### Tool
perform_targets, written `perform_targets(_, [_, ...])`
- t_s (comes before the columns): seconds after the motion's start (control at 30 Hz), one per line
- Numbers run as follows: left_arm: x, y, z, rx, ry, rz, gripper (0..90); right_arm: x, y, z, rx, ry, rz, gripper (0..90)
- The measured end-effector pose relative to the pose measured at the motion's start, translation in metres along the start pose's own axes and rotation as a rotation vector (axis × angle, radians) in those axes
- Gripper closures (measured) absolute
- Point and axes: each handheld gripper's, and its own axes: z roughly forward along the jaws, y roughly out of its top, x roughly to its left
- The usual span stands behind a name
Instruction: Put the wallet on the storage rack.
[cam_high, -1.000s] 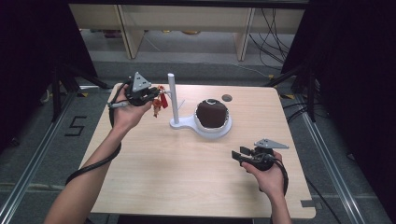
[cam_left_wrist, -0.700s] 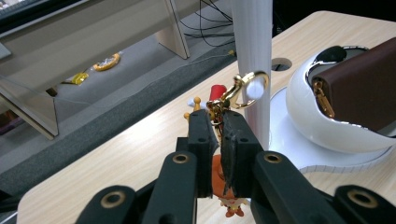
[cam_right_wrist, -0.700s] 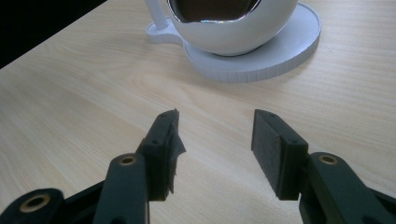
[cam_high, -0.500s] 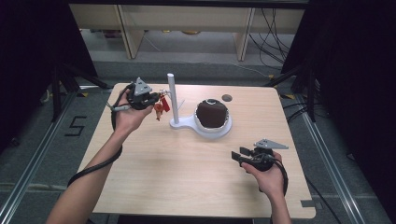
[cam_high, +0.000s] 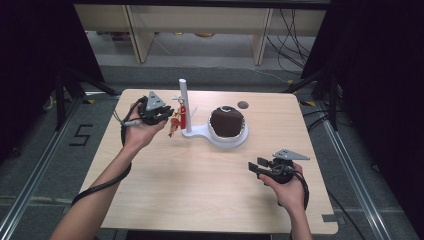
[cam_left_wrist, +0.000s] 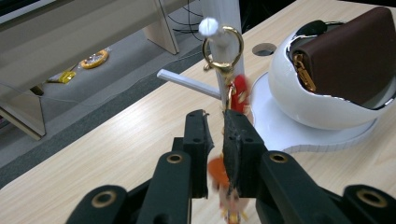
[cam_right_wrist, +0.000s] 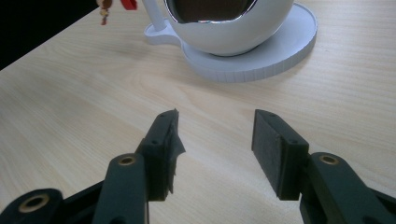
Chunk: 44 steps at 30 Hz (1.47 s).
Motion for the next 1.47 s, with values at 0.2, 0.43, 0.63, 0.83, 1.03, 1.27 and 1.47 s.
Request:
perform_targets(0.2, [0.001, -0.008, -0.008, -0.009, -0.005, -0.005, 73.2, 0.002, -0.001, 0.000, 0.006, 0.010, 0.040, 51.7])
perform_targets(0.43, [0.003, -0.024, -0.026, -0.028, -0.014, -0.008, 61.7, 0.002, -0.002, 0.001, 0.007, 0.002, 0.040, 51.3])
perform_targets(0.63, [0.000, -0.046, -0.038, -0.044, -0.040, -0.020, 45.8, -0.001, -0.002, 0.000, -0.014, 0.004, 0.021, 51.0])
perform_targets(0.83, [-0.009, -0.088, -0.050, -0.051, -0.035, -0.074, 36.0, -0.004, -0.005, 0.000, -0.024, 0.004, 0.022, 50.7])
perform_targets(1.03, [-0.022, -0.136, -0.062, -0.090, -0.038, -0.159, 32.7, -0.005, -0.008, 0.001, -0.022, -0.011, 0.021, 50.3])
perform_targets(1.27, [-0.034, -0.168, -0.067, -0.157, -0.040, -0.219, 32.1, -0.004, -0.014, 0.006, -0.026, 0.002, 0.051, 49.8])
perform_targets(1.47, [-0.037, -0.174, -0.067, -0.204, -0.023, -0.225, 31.0, -0.007, -0.020, 0.007, -0.026, -0.030, 0.055, 49.2])
